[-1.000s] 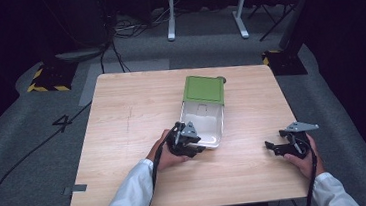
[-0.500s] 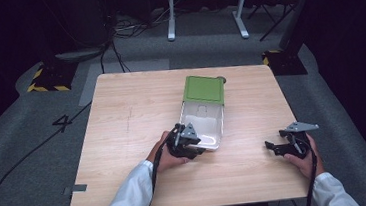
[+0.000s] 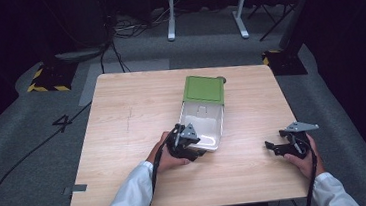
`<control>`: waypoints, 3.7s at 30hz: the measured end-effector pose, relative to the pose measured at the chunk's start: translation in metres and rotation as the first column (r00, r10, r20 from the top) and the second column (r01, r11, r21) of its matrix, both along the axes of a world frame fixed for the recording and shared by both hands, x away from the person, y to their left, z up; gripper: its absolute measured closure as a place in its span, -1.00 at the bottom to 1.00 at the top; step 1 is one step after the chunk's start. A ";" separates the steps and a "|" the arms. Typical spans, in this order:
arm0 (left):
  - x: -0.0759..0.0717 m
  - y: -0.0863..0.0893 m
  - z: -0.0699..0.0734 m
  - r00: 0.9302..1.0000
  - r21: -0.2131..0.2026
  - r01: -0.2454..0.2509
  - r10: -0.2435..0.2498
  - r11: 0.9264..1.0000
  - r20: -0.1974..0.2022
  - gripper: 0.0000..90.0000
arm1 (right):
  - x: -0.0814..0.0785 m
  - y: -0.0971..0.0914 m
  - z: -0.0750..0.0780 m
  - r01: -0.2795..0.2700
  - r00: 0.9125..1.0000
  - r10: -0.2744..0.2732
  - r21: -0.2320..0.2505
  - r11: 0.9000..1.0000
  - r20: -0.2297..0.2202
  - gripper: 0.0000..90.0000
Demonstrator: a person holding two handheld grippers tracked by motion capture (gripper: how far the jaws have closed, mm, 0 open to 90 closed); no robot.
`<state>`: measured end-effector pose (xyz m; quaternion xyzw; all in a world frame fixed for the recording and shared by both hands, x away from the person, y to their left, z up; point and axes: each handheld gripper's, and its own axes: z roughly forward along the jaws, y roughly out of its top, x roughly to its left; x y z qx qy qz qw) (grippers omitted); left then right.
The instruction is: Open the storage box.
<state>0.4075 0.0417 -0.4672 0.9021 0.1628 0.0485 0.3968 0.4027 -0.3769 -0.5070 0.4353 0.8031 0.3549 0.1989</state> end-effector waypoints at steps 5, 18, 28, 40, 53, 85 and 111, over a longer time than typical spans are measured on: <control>-0.004 0.001 0.008 1.000 -0.028 0.010 -0.010 1.000 0.012 -0.03 | 0.000 0.000 0.000 0.000 1.000 0.000 0.000 1.000 0.000 -0.66; -0.010 0.009 0.029 0.998 -0.079 -0.013 0.018 0.997 0.053 -0.17 | 0.000 0.000 0.000 0.000 1.000 0.000 0.000 1.000 0.000 -0.66; -0.014 0.029 0.041 0.989 -0.076 -0.093 0.101 0.993 0.109 -0.44 | 0.000 0.000 0.000 0.000 1.000 0.000 0.000 1.000 0.000 -0.66; -0.025 0.056 0.050 0.982 -0.106 -0.120 0.134 0.987 0.135 -0.50 | 0.000 0.000 0.000 0.000 1.000 0.000 0.000 1.000 0.000 -0.66; -0.034 0.099 0.057 0.959 -0.102 -0.216 0.230 0.971 0.163 -0.53 | 0.000 0.000 0.000 0.000 1.000 0.000 0.000 1.000 0.000 -0.66; -0.055 0.178 0.007 0.908 0.049 -0.406 0.397 0.913 0.135 -0.58 | 0.000 0.000 0.000 0.000 1.000 0.000 0.000 1.000 0.000 -0.66; -0.066 0.214 -0.039 0.862 0.055 -0.507 0.507 0.860 0.017 -0.58 | 0.000 0.000 0.000 -0.001 1.000 0.001 0.001 1.000 0.000 -0.66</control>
